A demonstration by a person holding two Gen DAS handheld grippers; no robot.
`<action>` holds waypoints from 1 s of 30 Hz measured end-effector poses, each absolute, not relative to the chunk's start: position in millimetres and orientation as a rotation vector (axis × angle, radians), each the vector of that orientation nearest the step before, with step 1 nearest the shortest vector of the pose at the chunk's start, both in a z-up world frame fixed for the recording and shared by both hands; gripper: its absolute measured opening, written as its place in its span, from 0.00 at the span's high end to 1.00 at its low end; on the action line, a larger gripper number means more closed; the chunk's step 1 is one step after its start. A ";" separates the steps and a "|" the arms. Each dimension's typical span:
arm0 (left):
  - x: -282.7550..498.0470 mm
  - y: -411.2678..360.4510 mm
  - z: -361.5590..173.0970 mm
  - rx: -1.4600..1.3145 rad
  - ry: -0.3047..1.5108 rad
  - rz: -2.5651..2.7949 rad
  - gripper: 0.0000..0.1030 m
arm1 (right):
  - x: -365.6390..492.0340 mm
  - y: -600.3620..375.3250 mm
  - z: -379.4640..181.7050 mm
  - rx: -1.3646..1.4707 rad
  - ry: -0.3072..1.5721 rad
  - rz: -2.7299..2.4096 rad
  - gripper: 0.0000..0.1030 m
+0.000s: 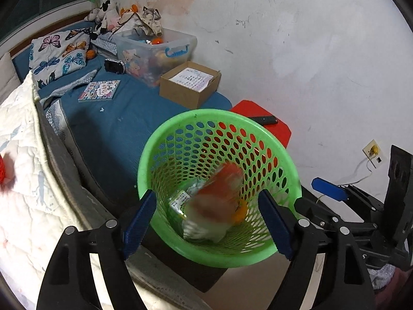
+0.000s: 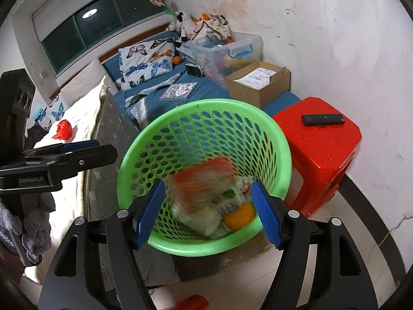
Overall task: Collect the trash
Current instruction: 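Drop the red snack tube into the green basket by opening the left gripper, then move both grippers back over the bed toward the remaining trash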
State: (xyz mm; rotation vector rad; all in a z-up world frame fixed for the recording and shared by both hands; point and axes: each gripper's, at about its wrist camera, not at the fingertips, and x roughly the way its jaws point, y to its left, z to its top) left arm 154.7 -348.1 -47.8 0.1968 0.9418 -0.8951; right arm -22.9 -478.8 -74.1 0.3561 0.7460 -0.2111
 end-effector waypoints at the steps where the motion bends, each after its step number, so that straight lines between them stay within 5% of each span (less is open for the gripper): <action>1: 153.2 -344.0 -45.8 0.193 0.936 -0.891 0.24 | -22.9 -477.8 -73.4 0.354 0.744 -0.210 0.32; 30: 146.5 -87.2 -25.1 -0.013 0.847 -0.408 0.24 | 79.2 -333.3 -38.6 0.157 0.743 0.117 0.23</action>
